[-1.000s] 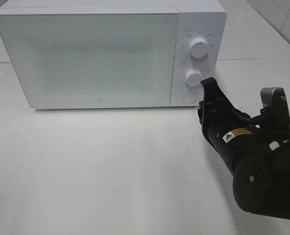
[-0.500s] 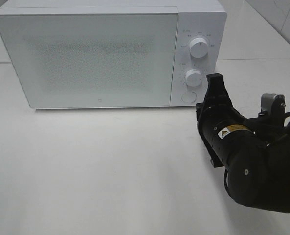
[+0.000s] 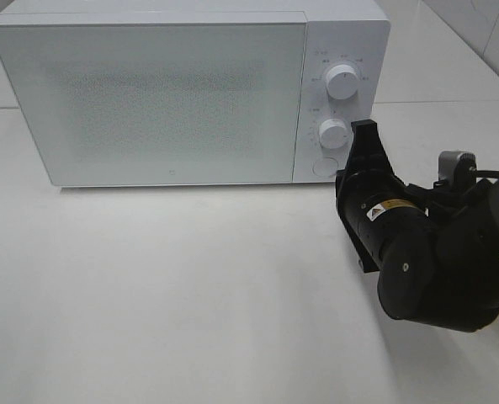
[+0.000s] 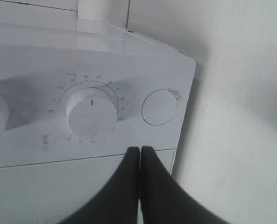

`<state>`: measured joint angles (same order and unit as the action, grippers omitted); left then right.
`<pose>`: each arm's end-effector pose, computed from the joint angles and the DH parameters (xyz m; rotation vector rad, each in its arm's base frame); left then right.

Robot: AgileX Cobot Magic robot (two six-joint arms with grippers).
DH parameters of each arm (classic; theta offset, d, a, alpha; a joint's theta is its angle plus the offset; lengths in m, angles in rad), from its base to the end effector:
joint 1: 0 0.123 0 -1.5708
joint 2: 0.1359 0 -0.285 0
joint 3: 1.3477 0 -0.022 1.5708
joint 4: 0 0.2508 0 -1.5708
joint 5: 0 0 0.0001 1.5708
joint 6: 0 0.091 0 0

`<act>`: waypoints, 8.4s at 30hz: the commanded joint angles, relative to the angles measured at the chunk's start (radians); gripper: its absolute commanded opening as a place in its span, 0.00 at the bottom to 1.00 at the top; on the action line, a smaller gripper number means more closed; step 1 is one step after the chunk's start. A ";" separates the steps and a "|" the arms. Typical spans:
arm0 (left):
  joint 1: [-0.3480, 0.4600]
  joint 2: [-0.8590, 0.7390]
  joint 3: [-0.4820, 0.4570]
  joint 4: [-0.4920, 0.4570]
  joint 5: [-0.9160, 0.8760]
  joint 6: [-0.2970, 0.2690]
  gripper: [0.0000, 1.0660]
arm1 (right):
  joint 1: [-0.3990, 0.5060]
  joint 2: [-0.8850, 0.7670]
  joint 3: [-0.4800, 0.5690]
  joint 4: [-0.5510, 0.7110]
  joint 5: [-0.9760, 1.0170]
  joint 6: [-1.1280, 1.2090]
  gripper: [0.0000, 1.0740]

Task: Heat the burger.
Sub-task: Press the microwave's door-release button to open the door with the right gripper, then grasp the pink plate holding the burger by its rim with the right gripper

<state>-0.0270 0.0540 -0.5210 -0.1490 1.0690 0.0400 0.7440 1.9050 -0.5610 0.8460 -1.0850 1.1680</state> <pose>0.0002 -0.0119 0.2833 0.0744 2.0793 -0.1718 0.2551 0.1530 0.1213 1.2740 1.4789 0.9593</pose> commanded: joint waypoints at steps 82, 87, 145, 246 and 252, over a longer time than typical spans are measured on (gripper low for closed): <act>-0.004 0.001 0.003 0.001 0.002 0.001 0.73 | -0.207 0.249 -0.424 -0.113 0.011 -0.098 0.00; -0.004 0.001 0.003 0.001 0.002 0.001 0.73 | -0.207 0.276 -0.461 -0.106 0.006 -0.097 0.00; -0.004 0.001 0.003 0.002 0.002 0.001 0.73 | -0.192 0.091 -0.222 -0.166 0.280 -0.059 0.01; -0.004 0.001 0.003 0.002 0.002 0.001 0.73 | -0.594 -0.394 -0.216 -0.967 1.956 -1.119 0.75; -0.004 0.001 0.003 0.002 0.002 0.001 0.73 | -0.657 -0.394 -0.216 -0.978 1.886 -1.121 0.74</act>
<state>-0.0270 0.0540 -0.5210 -0.1490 1.0690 0.0400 0.0940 1.5190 -0.7740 -0.1230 0.8060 0.0560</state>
